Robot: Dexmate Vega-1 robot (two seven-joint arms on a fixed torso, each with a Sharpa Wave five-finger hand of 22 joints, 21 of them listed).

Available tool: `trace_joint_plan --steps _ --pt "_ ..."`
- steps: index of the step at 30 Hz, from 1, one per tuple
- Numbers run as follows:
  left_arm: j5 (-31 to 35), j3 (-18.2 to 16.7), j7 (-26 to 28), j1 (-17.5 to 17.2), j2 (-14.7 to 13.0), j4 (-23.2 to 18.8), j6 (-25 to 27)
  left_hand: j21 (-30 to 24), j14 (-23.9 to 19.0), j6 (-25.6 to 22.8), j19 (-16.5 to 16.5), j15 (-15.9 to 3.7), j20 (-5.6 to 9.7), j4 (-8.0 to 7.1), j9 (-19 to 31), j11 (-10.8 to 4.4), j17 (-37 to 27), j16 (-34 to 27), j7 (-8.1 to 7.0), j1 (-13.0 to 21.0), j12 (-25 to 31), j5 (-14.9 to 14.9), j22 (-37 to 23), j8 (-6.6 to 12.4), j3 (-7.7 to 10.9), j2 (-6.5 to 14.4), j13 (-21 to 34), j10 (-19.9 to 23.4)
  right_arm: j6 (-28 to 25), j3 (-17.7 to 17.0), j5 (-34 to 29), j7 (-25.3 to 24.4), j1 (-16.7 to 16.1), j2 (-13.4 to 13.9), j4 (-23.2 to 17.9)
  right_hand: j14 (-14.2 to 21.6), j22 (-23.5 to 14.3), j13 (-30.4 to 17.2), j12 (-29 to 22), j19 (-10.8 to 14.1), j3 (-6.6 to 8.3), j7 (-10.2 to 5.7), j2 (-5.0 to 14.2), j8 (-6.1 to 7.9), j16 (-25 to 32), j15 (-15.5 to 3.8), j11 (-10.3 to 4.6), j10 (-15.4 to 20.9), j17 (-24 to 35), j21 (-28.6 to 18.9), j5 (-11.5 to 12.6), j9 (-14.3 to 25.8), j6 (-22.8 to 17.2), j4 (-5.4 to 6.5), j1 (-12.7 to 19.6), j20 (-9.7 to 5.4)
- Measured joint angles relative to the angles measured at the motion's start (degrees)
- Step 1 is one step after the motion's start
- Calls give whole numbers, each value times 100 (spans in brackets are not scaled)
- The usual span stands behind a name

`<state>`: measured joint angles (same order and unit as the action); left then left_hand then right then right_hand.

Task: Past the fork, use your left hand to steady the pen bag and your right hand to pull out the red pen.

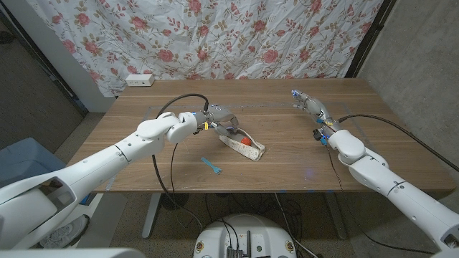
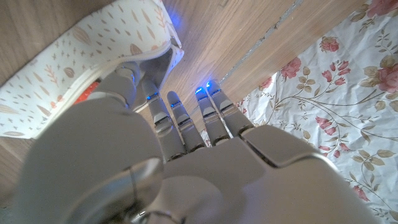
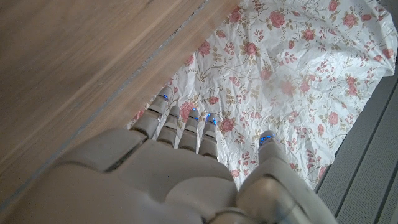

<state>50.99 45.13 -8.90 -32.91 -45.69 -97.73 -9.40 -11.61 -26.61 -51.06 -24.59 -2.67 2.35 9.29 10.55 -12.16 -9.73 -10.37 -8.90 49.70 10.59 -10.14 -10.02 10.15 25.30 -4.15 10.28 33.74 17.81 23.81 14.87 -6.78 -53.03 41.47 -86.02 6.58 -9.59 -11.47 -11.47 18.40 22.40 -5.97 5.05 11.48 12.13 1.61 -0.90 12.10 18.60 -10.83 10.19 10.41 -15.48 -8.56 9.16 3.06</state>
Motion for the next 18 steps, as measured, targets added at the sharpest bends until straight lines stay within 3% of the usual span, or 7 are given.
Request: trace_joint_plan --steps 8,18 --pt "10 0 -54 7 -15 -33 -29 0 22 31 0 -22 0 -19 -1 -21 0 0 -32 0 0 0 0 0 -19 0 0 -21 -116 45 -578 -24 -44 307 -309 -12 0 29 5 -42 101 -176 -142 83 0 -49 -35 -35 -80 0 0 13 -176 -197 369 -42" --pt "41 0 -92 44 -19 -36 -111 0 62 52 0 1 0 -2 -1 -42 0 0 -10 0 0 0 0 0 -49 0 -16 -41 -328 79 -1246 -33 -100 683 -741 -13 -1 29 25 -82 165 -340 -336 128 0 -113 -44 -86 -161 0 0 24 -295 -260 811 -82"
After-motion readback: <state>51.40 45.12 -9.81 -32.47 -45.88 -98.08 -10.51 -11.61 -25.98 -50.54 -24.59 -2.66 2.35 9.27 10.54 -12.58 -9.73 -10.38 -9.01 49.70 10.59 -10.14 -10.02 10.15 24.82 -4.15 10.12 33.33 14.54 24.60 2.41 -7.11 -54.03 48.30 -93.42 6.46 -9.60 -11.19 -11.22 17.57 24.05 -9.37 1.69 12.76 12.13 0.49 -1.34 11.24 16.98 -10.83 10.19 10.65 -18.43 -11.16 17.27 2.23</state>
